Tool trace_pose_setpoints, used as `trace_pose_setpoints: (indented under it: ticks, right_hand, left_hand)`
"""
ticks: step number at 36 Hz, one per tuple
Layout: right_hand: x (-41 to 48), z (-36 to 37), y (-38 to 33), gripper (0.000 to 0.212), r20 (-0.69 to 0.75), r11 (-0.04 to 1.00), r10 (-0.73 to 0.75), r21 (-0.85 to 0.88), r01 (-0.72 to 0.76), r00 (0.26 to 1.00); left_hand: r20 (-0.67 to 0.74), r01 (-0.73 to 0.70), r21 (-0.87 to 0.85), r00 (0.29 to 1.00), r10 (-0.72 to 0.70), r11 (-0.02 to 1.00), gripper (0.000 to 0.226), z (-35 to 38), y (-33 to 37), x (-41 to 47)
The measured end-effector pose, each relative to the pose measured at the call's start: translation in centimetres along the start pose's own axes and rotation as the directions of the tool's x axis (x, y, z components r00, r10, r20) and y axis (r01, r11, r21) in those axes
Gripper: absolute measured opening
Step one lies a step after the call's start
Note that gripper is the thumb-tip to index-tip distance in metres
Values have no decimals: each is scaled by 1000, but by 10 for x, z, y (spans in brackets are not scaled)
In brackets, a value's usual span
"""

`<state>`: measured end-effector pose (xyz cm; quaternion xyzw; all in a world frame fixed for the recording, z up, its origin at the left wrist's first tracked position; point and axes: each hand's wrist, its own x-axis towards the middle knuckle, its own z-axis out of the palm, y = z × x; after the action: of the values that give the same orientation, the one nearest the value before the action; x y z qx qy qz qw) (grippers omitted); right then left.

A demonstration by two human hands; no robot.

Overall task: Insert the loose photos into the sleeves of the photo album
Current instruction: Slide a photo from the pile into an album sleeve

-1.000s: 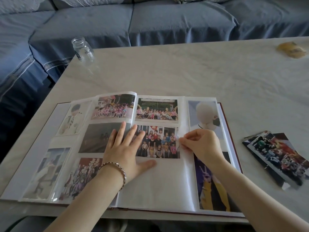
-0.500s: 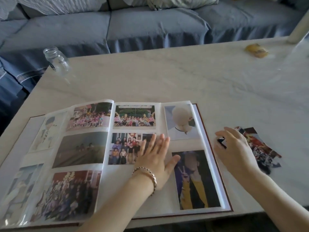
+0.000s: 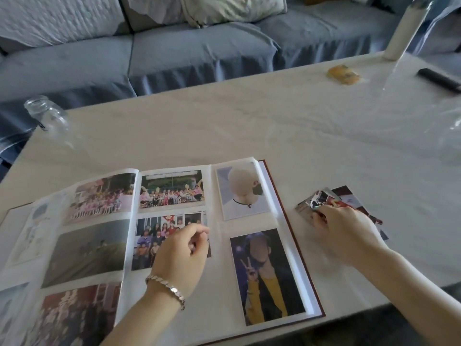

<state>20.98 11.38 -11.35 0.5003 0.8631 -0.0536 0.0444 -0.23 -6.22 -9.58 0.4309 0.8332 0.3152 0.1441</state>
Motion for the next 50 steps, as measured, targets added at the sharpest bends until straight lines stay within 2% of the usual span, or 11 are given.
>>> trace_pose_setpoints:
  ticks: [7, 10, 12, 15, 17, 22, 26, 30, 38, 45, 50]
  right_hand:
    - [-1, -3, -5, 33, -69, 997, 68, 36, -66, 995]
    - [-6, -5, -11, 28, -351, 984, -42, 147, 100, 935]
    - [-12, -8, -22, 9, -571, 934, -184, 152, 323, 800]
    - [-22, -15, -48, 20, -615, 811, -420, 75, 580, 667]
    - [-29, -18, -62, 26, -594, 713, -543, 49, 700, 594]
    - [-38, -12, -84, 29, -502, 559, -688, 94, 824, 524]
    - [-41, -9, -88, 58, -396, 649, -565, 329, 686, 724]
    - [-44, -30, -90, 80, -144, 632, -141, 749, 201, 979]
    - [-32, -25, -86, 20, 288, 354, -100, 905, -236, 952]
    - [-39, -23, -69, 17, -169, 582, 34, 805, 118, 985]
    - [-46, -22, -61, 25, -383, 712, 6, 650, 265, 924]
  left_hand:
    - [76, 100, -145, 993, -90, 984, 30, 3, 15, 6]
    - [177, 190, -273, 973, -145, 943, 16, 1, 24, 8]
    - [328, 385, -458, 911, -250, 801, 16, -2, 35, 9]
    - [625, 711, -607, 703, -340, 355, 33, -6, 48, 12]
    - [686, 756, -607, 654, -321, 243, 41, -8, 49, 13]
    - [517, 636, -658, 771, -373, 403, 16, -8, 48, 13]
    - [228, 425, -442, 905, -360, 790, 19, -12, 30, 13]
    - [132, 266, -283, 963, -237, 922, 20, -27, 16, 10]
    - [44, 103, -82, 994, -100, 991, 15, -42, -3, -8]
    - [167, -24, 592, 982, -93, 805, 58, -45, -38, -20]
    - [228, -52, 704, 961, -156, 708, 89, -40, -51, -25]
